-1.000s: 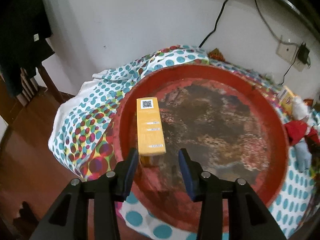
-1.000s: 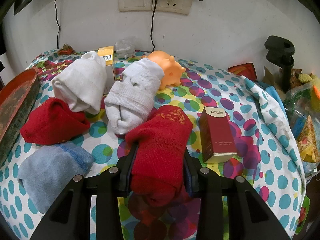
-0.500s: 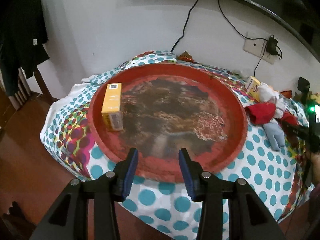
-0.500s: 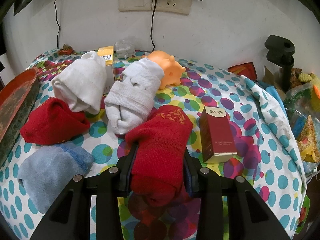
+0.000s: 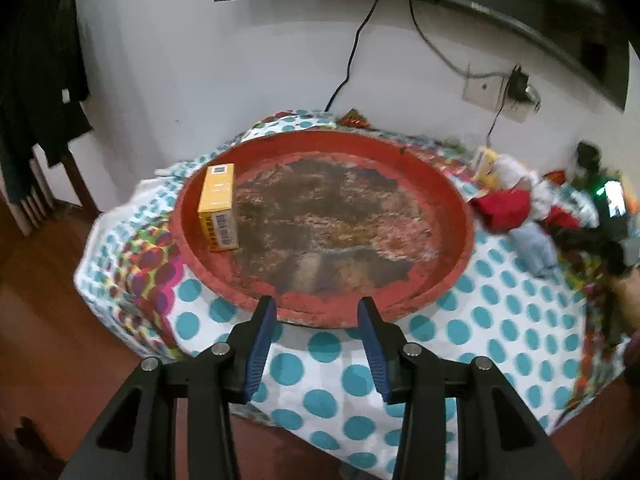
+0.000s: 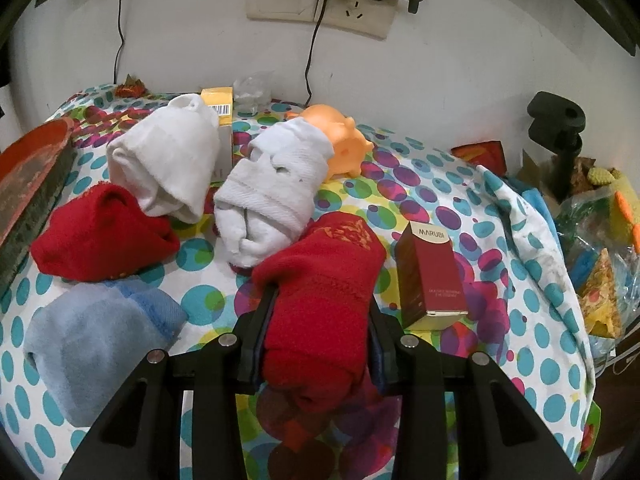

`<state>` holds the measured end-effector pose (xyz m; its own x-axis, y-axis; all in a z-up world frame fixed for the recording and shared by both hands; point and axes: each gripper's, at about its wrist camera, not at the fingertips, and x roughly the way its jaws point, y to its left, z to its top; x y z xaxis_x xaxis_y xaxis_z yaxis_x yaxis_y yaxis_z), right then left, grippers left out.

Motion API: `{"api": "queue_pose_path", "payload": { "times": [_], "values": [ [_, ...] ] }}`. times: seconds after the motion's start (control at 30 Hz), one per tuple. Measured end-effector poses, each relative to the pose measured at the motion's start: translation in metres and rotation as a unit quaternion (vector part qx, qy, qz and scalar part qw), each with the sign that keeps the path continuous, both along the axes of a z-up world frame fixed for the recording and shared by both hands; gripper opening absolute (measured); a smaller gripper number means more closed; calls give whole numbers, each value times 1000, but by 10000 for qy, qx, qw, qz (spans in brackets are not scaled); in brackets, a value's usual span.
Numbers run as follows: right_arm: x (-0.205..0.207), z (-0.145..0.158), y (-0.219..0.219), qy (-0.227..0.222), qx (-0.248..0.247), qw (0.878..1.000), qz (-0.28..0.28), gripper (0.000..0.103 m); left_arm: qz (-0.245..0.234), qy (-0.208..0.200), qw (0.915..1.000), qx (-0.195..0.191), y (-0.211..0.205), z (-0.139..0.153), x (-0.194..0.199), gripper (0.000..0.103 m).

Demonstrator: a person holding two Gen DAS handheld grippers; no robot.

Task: Organize objects
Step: 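Withdraw the open left tool from the tray while right tool holds the red sock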

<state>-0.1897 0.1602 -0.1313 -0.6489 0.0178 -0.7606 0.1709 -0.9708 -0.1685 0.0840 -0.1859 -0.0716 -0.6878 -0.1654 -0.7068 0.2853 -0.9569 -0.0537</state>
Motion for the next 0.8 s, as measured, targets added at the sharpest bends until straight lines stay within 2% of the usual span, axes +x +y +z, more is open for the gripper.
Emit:
{"api": "queue_pose_path", "payload": {
  "times": [0.13, 0.23, 0.27, 0.47, 0.63, 0.8],
  "values": [
    [0, 0, 0, 2, 6, 10000, -2, 36, -123, -171, 9998, 67, 0, -13, 2, 43],
    [0, 0, -1, 14, 54, 10000, 0, 35, -156, -296, 9986, 418, -5, -21, 0, 43],
    [0, 0, 0, 10, 41, 10000, -1, 35, -175, -274, 9986, 428, -5, -21, 1, 43],
    [0, 0, -3, 34, 135, 9999, -3, 35, -192, -188, 9996, -46, -4, -18, 1, 43],
    [1, 0, -6, 67, 263, 9996, -63, 35, -255, -211, 9994, 77, -12, -18, 1, 43],
    [1, 1, -9, 70, 229, 9995, -206, 33, -7, -180, 9997, -179, -23, -17, 3, 43]
  ]
}}
